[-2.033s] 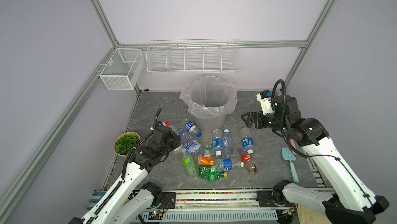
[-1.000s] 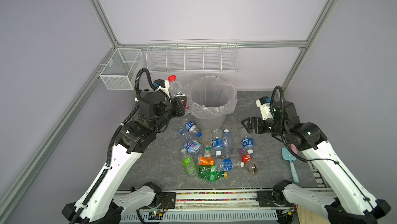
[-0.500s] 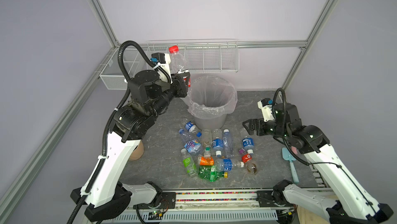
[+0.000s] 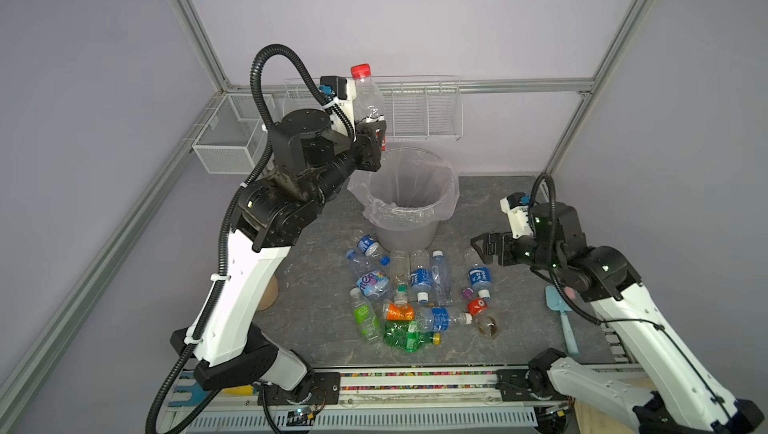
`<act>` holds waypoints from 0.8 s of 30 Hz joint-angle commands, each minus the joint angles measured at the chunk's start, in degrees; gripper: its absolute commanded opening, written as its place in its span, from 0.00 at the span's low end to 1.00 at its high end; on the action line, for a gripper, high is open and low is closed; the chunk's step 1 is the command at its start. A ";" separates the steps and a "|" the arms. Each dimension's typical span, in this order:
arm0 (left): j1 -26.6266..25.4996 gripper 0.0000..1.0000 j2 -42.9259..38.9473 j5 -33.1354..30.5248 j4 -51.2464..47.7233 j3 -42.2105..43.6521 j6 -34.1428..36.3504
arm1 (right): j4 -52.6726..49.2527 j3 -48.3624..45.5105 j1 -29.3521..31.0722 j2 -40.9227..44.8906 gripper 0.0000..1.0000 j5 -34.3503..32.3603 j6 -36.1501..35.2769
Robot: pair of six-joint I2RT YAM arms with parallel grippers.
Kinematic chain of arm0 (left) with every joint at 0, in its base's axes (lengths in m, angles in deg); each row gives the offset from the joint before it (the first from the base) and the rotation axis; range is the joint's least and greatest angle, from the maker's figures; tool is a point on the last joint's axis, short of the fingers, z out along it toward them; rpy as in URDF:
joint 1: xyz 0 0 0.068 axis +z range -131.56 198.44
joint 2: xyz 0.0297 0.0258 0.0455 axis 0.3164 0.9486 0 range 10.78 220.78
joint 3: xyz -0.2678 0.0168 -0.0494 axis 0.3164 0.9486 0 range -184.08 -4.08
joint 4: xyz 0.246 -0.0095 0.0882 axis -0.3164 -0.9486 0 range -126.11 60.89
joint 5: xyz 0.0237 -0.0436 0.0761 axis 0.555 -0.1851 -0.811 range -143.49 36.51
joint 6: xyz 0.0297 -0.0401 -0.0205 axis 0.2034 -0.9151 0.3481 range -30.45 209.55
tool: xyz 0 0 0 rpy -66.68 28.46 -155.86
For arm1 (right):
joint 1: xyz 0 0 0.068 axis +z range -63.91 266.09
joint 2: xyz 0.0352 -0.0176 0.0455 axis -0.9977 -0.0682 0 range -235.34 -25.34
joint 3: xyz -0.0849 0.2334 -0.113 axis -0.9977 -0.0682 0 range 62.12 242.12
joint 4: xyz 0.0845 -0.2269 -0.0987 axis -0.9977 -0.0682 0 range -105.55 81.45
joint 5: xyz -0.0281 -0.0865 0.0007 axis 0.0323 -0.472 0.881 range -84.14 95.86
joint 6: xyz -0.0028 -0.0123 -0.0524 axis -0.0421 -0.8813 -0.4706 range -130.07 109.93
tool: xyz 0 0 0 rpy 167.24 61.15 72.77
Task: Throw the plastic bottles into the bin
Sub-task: 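Lift the red-capped bottle with the left gripper up over the bin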
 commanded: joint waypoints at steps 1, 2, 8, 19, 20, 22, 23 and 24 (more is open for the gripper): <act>-0.37 0.20 2.56 -1.08 -3.95 -4.14 2.09 | -0.89 -1.14 -0.33 0.87 0.99 -0.17 0.38; -0.37 0.20 3.10 -0.86 -4.25 -4.77 2.12 | -0.89 -1.14 -0.36 0.94 0.99 -0.27 0.38; -0.52 0.21 6.01 -0.43 -5.80 -8.41 2.09 | -1.24 -1.14 -0.36 1.11 0.99 -0.39 0.38; -0.98 0.20 8.60 -0.06 -5.75 -11.51 2.69 | -1.15 -1.14 -0.46 0.77 0.99 -0.15 0.48; -0.98 0.20 8.92 -0.08 -5.77 -11.75 2.70 | -1.15 -1.19 -0.41 0.78 0.99 -0.07 0.48; -0.99 0.20 9.72 0.02 -5.62 -12.30 2.80 | -1.15 -1.36 -0.44 0.78 0.99 -0.08 0.53; -0.98 0.20 10.31 0.10 -5.60 -12.72 3.00 | -1.15 -1.41 -0.46 0.78 0.99 -0.14 0.52; -0.99 0.20 10.80 0.04 -5.60 -13.21 3.18 | -1.15 -1.45 -0.47 0.78 0.99 -0.12 0.60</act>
